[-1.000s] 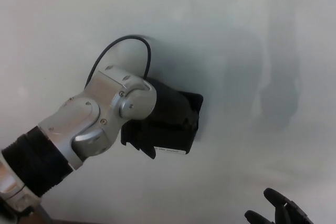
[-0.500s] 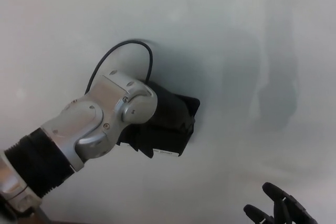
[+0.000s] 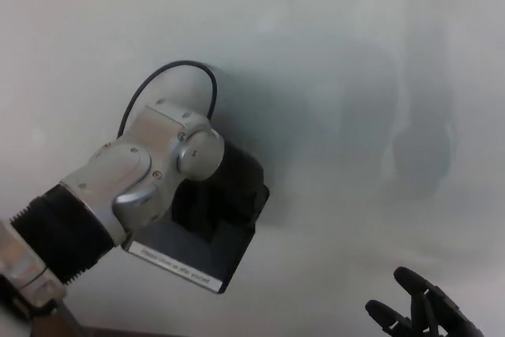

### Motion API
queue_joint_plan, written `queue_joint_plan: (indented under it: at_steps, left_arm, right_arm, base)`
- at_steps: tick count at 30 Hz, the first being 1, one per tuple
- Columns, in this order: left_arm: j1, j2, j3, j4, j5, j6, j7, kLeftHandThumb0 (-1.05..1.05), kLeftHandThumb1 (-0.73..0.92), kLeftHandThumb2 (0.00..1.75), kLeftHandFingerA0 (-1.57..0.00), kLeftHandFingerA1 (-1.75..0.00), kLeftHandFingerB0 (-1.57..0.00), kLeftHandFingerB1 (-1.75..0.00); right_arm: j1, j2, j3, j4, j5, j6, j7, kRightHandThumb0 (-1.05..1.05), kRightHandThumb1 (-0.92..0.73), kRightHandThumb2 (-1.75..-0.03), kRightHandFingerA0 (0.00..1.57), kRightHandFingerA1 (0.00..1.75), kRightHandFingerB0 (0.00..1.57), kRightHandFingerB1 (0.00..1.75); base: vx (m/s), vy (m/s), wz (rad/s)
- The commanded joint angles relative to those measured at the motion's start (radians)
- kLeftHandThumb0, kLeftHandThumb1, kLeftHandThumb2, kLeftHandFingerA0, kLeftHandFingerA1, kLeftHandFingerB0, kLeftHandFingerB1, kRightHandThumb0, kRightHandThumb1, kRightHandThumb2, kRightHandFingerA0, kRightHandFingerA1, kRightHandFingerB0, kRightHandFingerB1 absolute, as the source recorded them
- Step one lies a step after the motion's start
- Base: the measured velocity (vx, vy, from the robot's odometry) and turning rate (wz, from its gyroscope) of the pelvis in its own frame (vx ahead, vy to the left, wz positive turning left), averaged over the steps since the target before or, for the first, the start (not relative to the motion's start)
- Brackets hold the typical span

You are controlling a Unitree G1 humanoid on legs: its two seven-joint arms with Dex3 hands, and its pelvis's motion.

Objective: A magnetic marker holder is on the left hand side of the white board, the robot put the index and middle finger into the opening of the container and pull off the magnetic holder and hand it to a human on the left hand side.

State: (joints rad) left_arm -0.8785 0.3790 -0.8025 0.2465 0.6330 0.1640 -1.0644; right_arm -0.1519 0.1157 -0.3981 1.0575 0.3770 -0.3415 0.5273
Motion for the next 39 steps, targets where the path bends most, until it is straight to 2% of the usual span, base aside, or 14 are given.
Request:
queue_joint_plan:
  at_steps: [1,4,7,17,22,23,24,25,26,29,35,36,37,39]
  left_arm:
    - [0.018,-0.045,0.243,0.186,-0.428,0.354,-0.441,-0.18,0.64,0.61,-0.75,-1.41,-0.92,-0.85]
    - [0.035,-0.052,0.295,0.155,-0.498,0.407,-0.481,-0.22,0.64,0.62,-0.78,-1.55,-0.91,-0.92]
    - [0.110,-0.069,0.380,0.026,-0.606,0.575,-0.485,-0.12,0.73,0.67,-0.88,-1.62,-0.84,-1.33]
    - [0.273,-0.114,0.515,-0.149,-0.757,0.740,-0.467,-0.13,0.76,0.62,-0.93,-1.63,-0.78,-1.44]
    - [0.356,-0.147,0.629,-0.184,-0.848,0.760,-0.454,-0.12,0.76,0.63,-0.93,-1.72,-0.79,-1.39]
    - [0.381,-0.167,0.666,-0.188,-0.879,0.793,-0.447,-0.02,0.58,0.92,-1.19,-1.40,-0.86,-1.06]
    - [0.412,-0.193,0.713,-0.194,-0.919,0.836,-0.439,-0.02,0.58,0.92,-1.19,-1.40,-0.86,-1.06]
    - [0.449,-0.221,0.756,-0.200,-0.962,0.840,-0.433,-0.05,0.66,0.55,-0.78,-1.75,-0.81,-1.02]
    - [0.489,-0.251,0.799,-0.208,-1.006,0.836,-0.428,-0.05,0.66,0.55,-0.78,-1.75,-0.81,-1.02]
    - [0.570,-0.347,0.901,-0.203,-1.115,0.817,-0.406,-0.23,0.57,0.57,-0.92,-1.45,-0.90,-0.68]
    - [0.642,-0.491,1.010,-0.232,-1.267,0.762,-0.371,-0.20,0.44,0.54,-1.01,-1.27,-0.92,-0.61]
    - [0.670,-0.533,1.056,-0.259,-1.312,0.777,-0.325,-0.23,0.43,0.54,-1.04,-0.98,-0.91,-0.59]
    - [0.677,-0.544,1.069,-0.268,-1.322,0.782,-0.312,-0.23,0.43,0.54,-1.04,-0.98,-0.91,-0.59]
    - [0.724,-0.602,1.120,-0.354,-1.382,0.784,-0.222,-0.33,0.57,0.57,-1.07,-0.98,-0.91,-0.66]
  right_arm:
    - [-0.017,-0.007,0.002,-0.005,0.001,0.005,-0.032,-0.60,-0.76,-0.63,0.59,0.60,0.62,0.51]
    - [-0.025,-0.007,0.003,-0.009,-0.001,0.009,-0.038,-0.61,-0.76,-0.63,0.58,0.60,0.62,0.51]
    - [-0.025,-0.006,-0.003,-0.011,0.012,0.016,-0.019,-0.59,-0.77,-0.63,0.58,0.62,0.57,0.51]
    - [-0.036,-0.005,0.002,-0.009,0.009,0.013,-0.009,-0.60,-0.78,-0.63,0.61,0.65,0.57,0.50]
    - [-0.040,-0.004,0.003,-0.008,0.008,0.005,-0.004,-0.59,-0.79,-0.63,0.58,0.64,0.56,0.51]
    - [-0.036,-0.004,0.005,-0.010,0.005,0.004,-0.007,-0.60,-0.78,-0.63,0.57,0.62,0.56,0.51]
    - [-0.033,-0.004,0.007,-0.013,0.002,0.003,-0.011,-0.60,-0.78,-0.63,0.57,0.62,0.56,0.51]
    - [-0.030,-0.004,0.006,-0.016,0.004,0.008,-0.008,-0.59,-0.78,-0.63,0.56,0.61,0.57,0.51]
    - [-0.027,-0.003,0.005,-0.018,0.007,0.015,-0.004,-0.59,-0.78,-0.63,0.56,0.61,0.57,0.51]
    - [-0.032,-0.002,0.006,-0.016,0.007,0.020,-0.008,-0.59,-0.77,-0.63,0.62,0.62,0.58,0.51]
    - [-0.019,-0.003,0.011,-0.014,-0.001,0.016,-0.006,-0.60,-0.78,-0.63,0.56,0.60,0.55,0.50]
    - [-0.018,-0.005,0.012,-0.012,-0.003,0.018,-0.009,-0.60,-0.78,-0.63,0.56,0.60,0.56,0.50]
    - [-0.017,-0.005,0.012,-0.012,-0.004,0.018,-0.010,-0.60,-0.78,-0.63,0.56,0.60,0.56,0.50]
    - [-0.015,-0.002,0.012,-0.009,-0.005,0.010,-0.014,-0.59,-0.77,-0.63,0.57,0.60,0.56,0.51]
  base:
    - [0.00,0.000,0.00]
    - [0.00,0.000,0.00]
    - [0.00,0.000,0.00]
    - [0.00,0.000,0.00]
    - [0.00,0.000,0.00]
    - [0.00,0.000,0.00]
    - [0.00,0.000,0.00]
    - [0.00,0.000,0.00]
    - [0.00,0.000,0.00]
    - [0.00,0.000,0.00]
    - [0.00,0.000,0.00]
    - [0.00,0.000,0.00]
    - [0.00,0.000,0.00]
    - [0.00,0.000,0.00]
